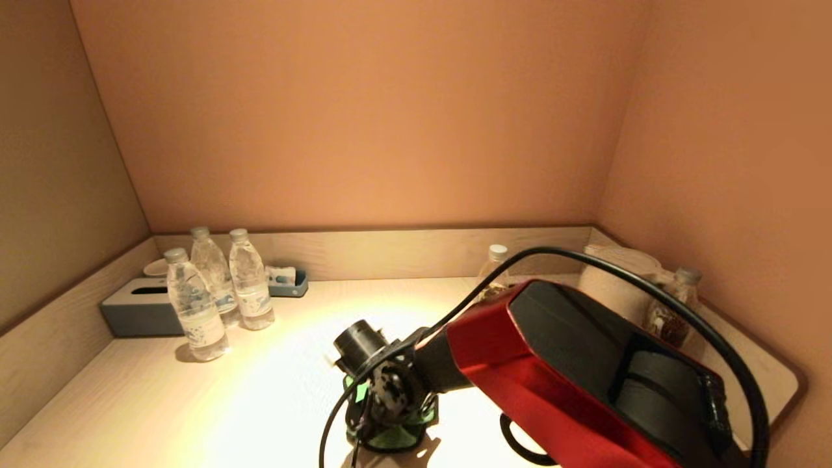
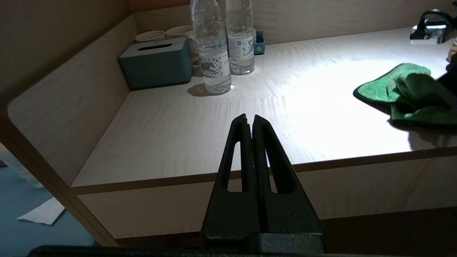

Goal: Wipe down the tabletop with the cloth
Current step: Sweep the stains on the table

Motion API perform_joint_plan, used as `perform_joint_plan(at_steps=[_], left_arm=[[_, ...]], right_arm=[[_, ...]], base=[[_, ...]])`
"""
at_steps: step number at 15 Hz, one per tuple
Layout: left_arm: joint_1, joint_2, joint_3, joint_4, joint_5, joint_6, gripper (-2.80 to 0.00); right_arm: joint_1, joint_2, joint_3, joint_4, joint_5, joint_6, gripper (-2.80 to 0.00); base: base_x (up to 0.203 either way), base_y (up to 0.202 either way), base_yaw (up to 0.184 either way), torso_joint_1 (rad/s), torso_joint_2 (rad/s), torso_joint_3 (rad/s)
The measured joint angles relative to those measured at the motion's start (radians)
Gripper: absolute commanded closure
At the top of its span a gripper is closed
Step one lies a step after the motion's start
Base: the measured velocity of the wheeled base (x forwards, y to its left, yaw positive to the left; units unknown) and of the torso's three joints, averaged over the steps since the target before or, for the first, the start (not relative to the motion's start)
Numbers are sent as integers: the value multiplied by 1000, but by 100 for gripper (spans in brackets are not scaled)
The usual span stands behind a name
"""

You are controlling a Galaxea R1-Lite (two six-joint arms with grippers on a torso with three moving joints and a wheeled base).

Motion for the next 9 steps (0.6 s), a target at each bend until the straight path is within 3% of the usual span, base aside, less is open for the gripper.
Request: perform_joint_plan(at_steps=[5,9], left_arm=[[-1,0,0,0,0,0,0],[0,0,0,0,0,0,0]], right_arm=[[131,-2,-6,-46,45,-20,0],[142,34,-113,-77,69,-35,0]], base=[[0,0,0,0,0,0],[0,0,0,0,0,0]])
